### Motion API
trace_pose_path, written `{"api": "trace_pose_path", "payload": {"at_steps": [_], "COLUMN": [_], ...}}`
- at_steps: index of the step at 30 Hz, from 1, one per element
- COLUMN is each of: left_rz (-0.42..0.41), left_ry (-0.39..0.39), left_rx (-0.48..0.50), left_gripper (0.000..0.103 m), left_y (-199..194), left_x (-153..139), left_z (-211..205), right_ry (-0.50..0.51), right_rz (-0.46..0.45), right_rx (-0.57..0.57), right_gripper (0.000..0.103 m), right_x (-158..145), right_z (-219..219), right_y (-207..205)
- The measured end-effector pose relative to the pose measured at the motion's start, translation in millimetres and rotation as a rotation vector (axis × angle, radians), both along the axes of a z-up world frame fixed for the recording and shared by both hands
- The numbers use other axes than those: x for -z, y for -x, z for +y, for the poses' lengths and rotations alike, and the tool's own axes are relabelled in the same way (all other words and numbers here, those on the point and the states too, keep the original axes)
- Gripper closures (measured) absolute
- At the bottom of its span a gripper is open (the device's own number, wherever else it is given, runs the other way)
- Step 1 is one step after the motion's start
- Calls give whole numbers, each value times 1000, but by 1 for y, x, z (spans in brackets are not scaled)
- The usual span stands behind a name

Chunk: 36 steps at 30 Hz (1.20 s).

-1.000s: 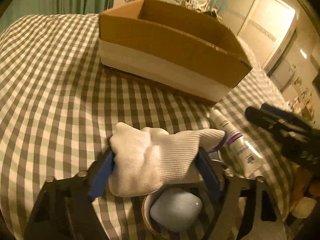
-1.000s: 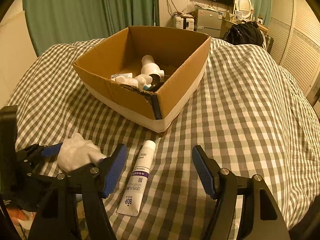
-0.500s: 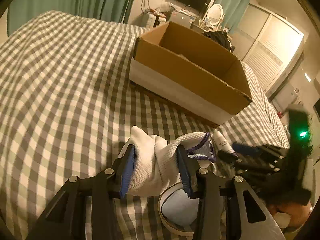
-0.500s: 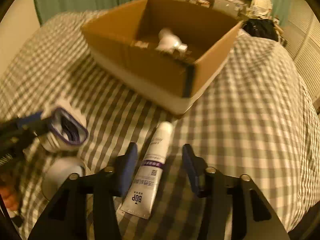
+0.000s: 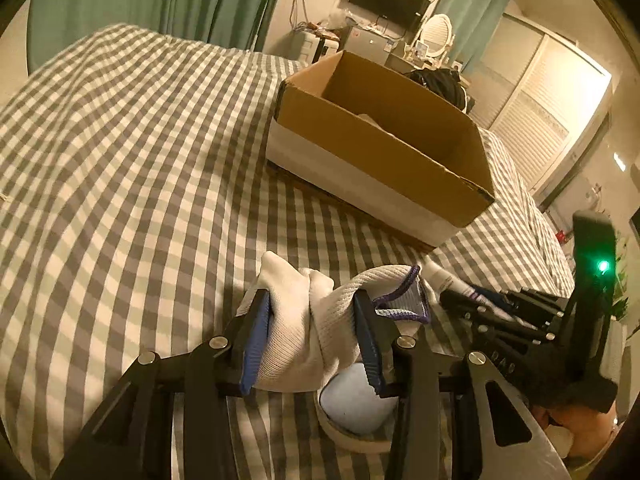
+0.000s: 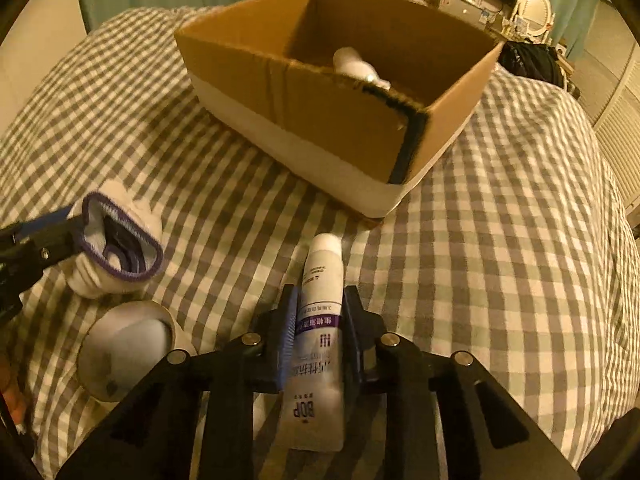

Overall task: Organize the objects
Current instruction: 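Grasp the white glove with the left gripper while the right grasps the BOP toothpaste tube, then place the glove and toothpaste tube into the box and open both grippers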

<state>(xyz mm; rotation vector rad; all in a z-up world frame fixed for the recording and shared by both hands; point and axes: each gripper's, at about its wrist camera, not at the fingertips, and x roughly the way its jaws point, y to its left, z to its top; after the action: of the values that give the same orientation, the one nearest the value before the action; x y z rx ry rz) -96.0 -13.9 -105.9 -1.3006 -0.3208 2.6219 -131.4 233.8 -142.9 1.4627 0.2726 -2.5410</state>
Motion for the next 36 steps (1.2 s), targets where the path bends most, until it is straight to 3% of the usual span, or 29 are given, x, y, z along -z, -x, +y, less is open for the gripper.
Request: {"api": "trace_pose_path", "payload": {"at_steps": [11, 20, 30, 36], "left_rz": [74, 139, 218, 296], "left_ry": [62, 106, 132, 128], "left_rx": [-8, 32, 67, 34], "left_gripper": [61, 61, 61, 61], "left_y": [-16, -15, 44, 98], "left_x": [-38, -77, -148, -176], "left_z": [9, 27, 53, 59], "right_ry": [-5, 68, 110, 147], "right_rz": [140, 272, 419, 468], "right_rx": [-22, -46, -68, -51], "right_gripper": [82, 82, 82, 83], "right_x": [-42, -109, -186, -218], "right_z": [-4, -3, 4, 13], "right_y": [-31, -39, -15, 25]}}
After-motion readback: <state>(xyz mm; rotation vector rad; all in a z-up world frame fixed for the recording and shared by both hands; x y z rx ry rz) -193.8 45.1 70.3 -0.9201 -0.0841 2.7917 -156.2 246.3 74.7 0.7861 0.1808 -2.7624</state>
